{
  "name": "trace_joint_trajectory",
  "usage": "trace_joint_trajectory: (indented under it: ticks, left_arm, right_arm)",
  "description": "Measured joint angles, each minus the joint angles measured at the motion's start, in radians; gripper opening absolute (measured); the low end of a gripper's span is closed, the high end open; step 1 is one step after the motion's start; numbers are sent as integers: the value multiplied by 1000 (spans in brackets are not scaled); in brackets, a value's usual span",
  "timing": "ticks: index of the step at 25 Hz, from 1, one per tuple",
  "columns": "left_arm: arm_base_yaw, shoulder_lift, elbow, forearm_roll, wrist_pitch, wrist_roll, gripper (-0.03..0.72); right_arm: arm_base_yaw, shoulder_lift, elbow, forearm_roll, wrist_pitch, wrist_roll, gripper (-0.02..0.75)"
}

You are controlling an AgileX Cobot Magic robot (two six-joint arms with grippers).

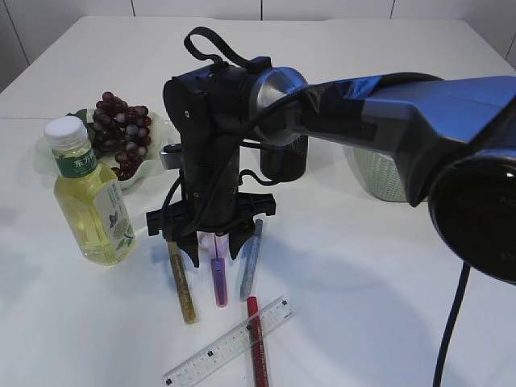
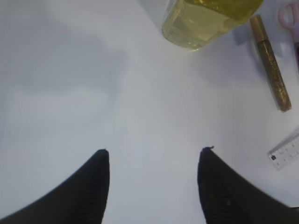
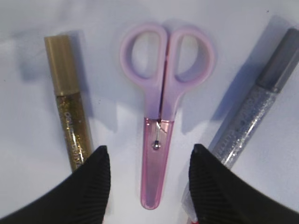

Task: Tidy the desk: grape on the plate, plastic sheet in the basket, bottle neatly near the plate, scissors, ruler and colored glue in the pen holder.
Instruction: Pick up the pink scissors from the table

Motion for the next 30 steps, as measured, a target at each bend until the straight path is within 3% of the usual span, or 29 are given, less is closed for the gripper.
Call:
trace_joint_trajectory:
  ticks: [30]
  left_arm:
    - [0,0,0,-16,-2,0,435]
  right_arm:
    - [0,0,0,-49,-61,2,430]
